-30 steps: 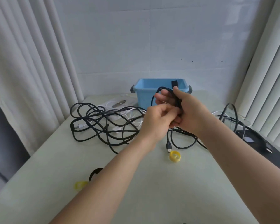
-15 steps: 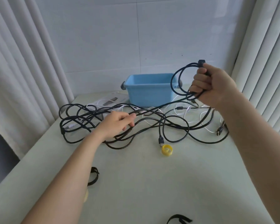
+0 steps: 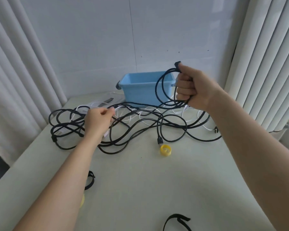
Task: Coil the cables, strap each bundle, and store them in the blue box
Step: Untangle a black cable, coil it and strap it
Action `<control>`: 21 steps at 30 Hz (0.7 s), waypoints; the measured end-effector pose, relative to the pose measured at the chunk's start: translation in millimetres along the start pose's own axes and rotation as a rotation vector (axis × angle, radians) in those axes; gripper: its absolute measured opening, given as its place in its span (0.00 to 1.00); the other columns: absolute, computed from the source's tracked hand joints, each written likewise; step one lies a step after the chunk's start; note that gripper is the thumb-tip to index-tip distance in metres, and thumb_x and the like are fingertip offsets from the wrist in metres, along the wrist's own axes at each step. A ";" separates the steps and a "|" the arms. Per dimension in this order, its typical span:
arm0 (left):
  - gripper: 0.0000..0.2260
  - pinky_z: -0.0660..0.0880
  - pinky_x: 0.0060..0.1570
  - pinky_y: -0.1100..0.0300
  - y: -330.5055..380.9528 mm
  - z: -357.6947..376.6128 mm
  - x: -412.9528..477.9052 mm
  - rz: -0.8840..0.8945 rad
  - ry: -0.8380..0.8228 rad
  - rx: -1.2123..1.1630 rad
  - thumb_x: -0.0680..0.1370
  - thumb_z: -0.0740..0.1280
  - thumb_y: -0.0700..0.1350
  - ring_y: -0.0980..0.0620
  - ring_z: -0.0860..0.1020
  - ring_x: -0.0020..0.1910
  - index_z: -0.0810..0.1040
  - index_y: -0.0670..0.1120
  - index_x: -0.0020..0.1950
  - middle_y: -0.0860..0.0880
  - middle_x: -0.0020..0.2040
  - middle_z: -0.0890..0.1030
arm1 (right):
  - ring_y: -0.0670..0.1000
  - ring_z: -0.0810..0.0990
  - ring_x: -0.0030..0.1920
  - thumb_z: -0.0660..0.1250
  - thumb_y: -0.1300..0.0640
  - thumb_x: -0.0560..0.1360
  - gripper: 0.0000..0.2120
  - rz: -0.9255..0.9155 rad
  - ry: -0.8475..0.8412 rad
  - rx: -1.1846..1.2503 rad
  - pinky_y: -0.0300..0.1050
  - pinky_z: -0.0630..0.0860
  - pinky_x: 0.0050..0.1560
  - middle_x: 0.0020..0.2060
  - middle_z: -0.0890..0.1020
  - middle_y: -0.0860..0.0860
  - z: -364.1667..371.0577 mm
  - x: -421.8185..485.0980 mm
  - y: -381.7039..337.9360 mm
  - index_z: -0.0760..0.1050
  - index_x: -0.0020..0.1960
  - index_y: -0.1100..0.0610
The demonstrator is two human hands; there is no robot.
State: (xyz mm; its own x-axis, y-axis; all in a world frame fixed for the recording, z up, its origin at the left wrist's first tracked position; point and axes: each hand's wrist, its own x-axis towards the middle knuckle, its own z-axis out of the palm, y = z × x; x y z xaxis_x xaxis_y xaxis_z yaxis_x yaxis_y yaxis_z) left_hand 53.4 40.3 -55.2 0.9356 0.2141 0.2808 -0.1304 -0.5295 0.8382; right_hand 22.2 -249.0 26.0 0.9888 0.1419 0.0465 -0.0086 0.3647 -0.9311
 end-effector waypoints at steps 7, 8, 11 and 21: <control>0.09 0.73 0.31 0.65 47.9 0.3 -6.9 -0.226 -0.003 -0.802 0.83 0.63 0.39 0.56 0.76 0.30 0.81 0.41 0.46 0.48 0.36 0.80 | 0.49 0.60 0.25 0.65 0.51 0.81 0.23 -0.081 0.060 -0.350 0.43 0.59 0.29 0.23 0.64 0.50 54.1 0.3 38.9 0.62 0.30 0.53; 0.09 0.74 0.32 0.65 57.1 3.5 -12.2 -0.213 -0.037 -0.861 0.83 0.63 0.37 0.57 0.78 0.31 0.81 0.40 0.47 0.48 0.38 0.81 | 0.50 0.64 0.25 0.64 0.51 0.81 0.21 -0.084 0.097 -0.349 0.43 0.63 0.29 0.24 0.68 0.51 60.1 -0.5 44.7 0.65 0.32 0.55; 0.08 0.78 0.38 0.66 77.7 15.8 -31.8 -0.131 -0.169 -0.917 0.82 0.64 0.36 0.57 0.80 0.36 0.82 0.40 0.47 0.48 0.40 0.83 | 0.53 0.78 0.30 0.60 0.51 0.83 0.18 -0.035 0.144 -0.239 0.48 0.76 0.38 0.29 0.80 0.54 72.3 -1.9 56.0 0.74 0.38 0.59; 0.06 0.80 0.46 0.65 80.8 36.8 -62.2 0.073 -0.263 -0.561 0.79 0.71 0.41 0.54 0.85 0.41 0.85 0.40 0.47 0.45 0.40 0.87 | 0.53 0.84 0.42 0.56 0.48 0.84 0.18 -0.032 0.120 0.208 0.50 0.79 0.50 0.35 0.82 0.53 64.9 3.6 48.5 0.73 0.41 0.56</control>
State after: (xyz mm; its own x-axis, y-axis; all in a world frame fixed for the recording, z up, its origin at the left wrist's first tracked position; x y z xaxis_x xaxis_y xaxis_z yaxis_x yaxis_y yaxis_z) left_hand -3.3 -46.0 -22.2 0.9579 -0.0533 0.2820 -0.2828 -0.0078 0.9591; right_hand 15.7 -171.1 4.4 0.9996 0.0212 0.0194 0.0045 0.5509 -0.8346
